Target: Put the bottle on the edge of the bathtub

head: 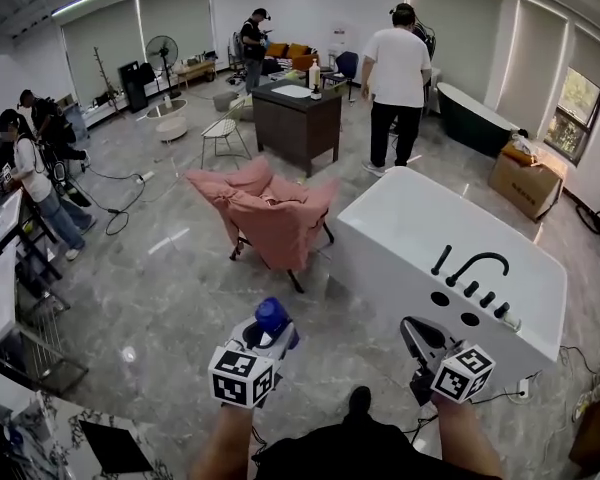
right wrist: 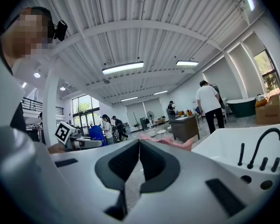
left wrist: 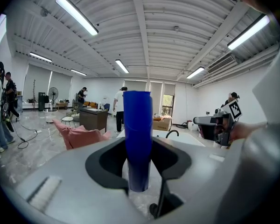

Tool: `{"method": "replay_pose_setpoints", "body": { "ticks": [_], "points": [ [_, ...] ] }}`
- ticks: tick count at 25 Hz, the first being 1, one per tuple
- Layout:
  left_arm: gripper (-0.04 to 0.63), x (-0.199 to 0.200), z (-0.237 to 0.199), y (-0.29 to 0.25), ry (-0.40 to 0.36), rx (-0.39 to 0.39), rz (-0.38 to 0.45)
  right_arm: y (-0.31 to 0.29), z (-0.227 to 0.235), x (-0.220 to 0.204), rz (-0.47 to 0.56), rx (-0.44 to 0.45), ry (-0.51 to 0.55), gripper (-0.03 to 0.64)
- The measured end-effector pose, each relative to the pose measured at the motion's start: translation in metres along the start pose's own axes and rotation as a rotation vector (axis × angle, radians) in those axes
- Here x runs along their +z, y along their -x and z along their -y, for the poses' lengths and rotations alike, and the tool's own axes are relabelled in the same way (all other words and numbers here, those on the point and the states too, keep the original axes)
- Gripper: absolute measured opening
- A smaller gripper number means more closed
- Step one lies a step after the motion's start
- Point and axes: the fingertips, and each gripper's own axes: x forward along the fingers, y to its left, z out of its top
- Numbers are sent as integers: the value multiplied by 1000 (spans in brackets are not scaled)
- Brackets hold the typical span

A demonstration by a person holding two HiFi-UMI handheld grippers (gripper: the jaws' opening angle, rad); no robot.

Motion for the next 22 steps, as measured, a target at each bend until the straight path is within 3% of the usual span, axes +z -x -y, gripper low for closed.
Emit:
{"method": "replay_pose_setpoints", "body": {
  "ticks": [8,22],
  "points": [
    [161,7,-7,-33,-1,13,-18,-23,30,1,-2,31,-28,12],
    [161,21,0,-150,12,-28,-85,-52,136,5,-38,3,-95,12]
  ]
}}
